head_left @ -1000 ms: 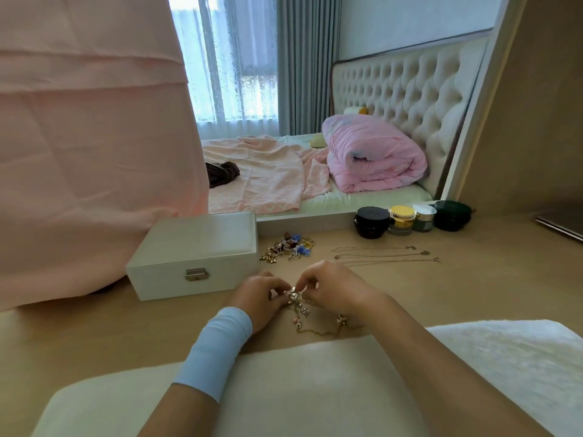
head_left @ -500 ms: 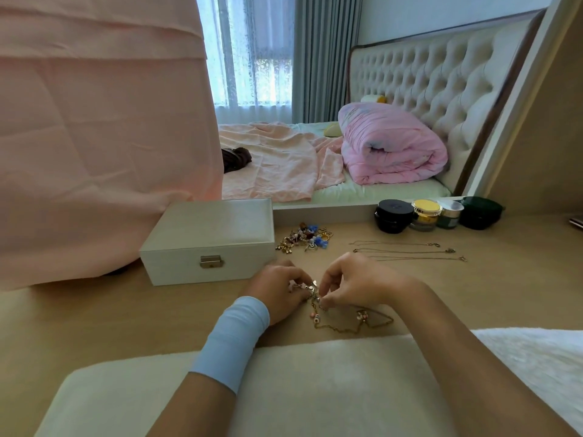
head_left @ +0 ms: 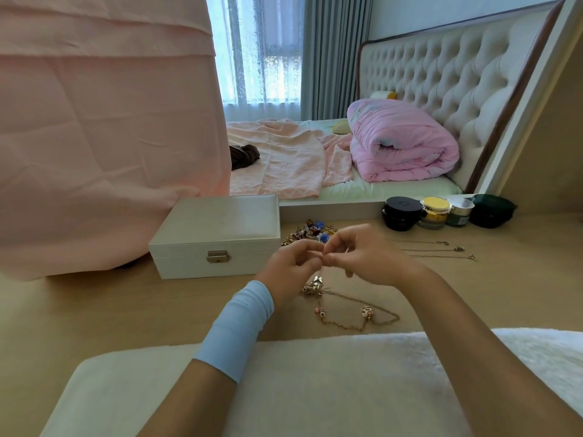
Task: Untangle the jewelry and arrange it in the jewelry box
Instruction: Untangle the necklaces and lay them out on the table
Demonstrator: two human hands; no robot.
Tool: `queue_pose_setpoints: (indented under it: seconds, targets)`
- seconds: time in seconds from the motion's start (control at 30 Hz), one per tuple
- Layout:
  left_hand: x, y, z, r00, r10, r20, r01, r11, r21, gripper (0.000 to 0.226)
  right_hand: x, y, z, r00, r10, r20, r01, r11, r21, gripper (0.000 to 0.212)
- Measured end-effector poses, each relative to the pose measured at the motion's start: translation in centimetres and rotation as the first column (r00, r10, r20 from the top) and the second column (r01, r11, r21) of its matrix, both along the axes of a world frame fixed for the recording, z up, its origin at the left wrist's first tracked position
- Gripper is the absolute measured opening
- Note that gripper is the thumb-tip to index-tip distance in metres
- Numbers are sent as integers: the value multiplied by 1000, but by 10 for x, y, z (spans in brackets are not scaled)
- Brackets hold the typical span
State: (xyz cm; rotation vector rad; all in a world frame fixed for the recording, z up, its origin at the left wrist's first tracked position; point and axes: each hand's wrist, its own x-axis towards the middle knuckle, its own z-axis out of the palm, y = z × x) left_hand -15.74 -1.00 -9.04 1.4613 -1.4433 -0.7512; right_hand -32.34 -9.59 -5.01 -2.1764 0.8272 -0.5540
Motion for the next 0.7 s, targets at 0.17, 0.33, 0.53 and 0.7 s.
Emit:
queue_pose_setpoints:
  seconds: [0.17, 0.33, 0.53, 0.7]
  targets:
    - [4, 3, 10, 972, -94, -215, 109, 992, 57, 19, 3, 5, 10, 969, -43, 245, 14, 993, 117, 5]
    - [10, 3, 11, 979, -103, -177, 120, 989, 87, 18, 3, 8, 17, 911, -109, 397, -16, 954, 299, 8]
    - [10, 5, 7, 988, -90, -127, 109, 983, 148, 17, 4, 12, 29, 791, -224, 570, -61, 897, 438, 6]
    - [8, 6, 8, 990, -139, 32, 129, 968, 213, 12, 3, 10, 33, 750, -259, 609, -28, 907, 421, 10]
